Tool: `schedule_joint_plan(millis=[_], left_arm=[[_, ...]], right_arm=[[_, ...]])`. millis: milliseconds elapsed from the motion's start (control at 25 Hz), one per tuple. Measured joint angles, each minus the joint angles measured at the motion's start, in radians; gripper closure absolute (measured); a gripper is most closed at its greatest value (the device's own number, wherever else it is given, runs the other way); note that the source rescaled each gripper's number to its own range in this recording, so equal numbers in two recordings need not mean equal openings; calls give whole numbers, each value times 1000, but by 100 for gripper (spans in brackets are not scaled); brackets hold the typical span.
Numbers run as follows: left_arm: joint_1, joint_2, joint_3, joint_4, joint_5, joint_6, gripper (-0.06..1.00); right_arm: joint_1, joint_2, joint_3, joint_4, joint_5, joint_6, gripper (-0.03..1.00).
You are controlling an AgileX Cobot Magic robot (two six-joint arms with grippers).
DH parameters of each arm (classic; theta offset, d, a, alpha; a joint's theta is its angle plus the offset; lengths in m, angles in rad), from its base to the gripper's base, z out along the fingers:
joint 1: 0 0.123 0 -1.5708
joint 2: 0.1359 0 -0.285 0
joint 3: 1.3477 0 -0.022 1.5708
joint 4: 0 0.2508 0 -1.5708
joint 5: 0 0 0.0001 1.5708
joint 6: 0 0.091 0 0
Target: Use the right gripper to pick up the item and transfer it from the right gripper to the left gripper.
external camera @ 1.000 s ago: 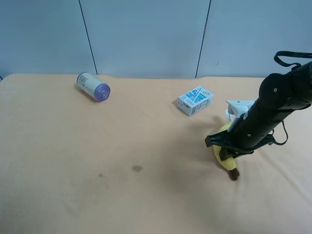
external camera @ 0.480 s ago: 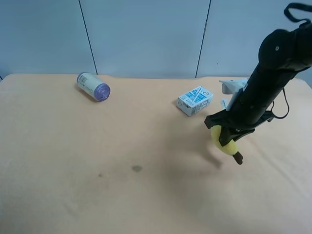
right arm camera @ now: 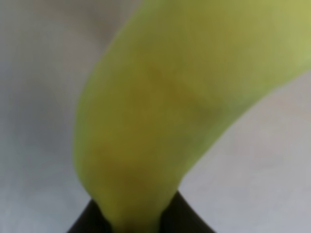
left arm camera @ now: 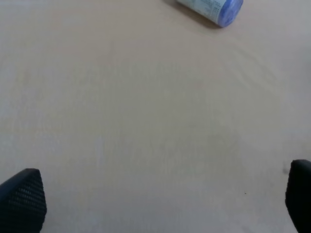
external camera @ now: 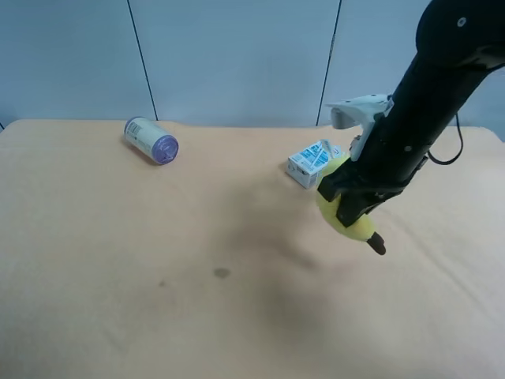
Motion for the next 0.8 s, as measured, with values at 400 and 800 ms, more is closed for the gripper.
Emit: schedule_joint_plan(millis=[400,800], left_arm=[[0,9,0,-17,1,54,-6],[-148,271,-93,-176,19,318,-6]], right_arm=[[331,4,-211,-79,60,-50,96],[467,44,-305,-87,126,-167,96]])
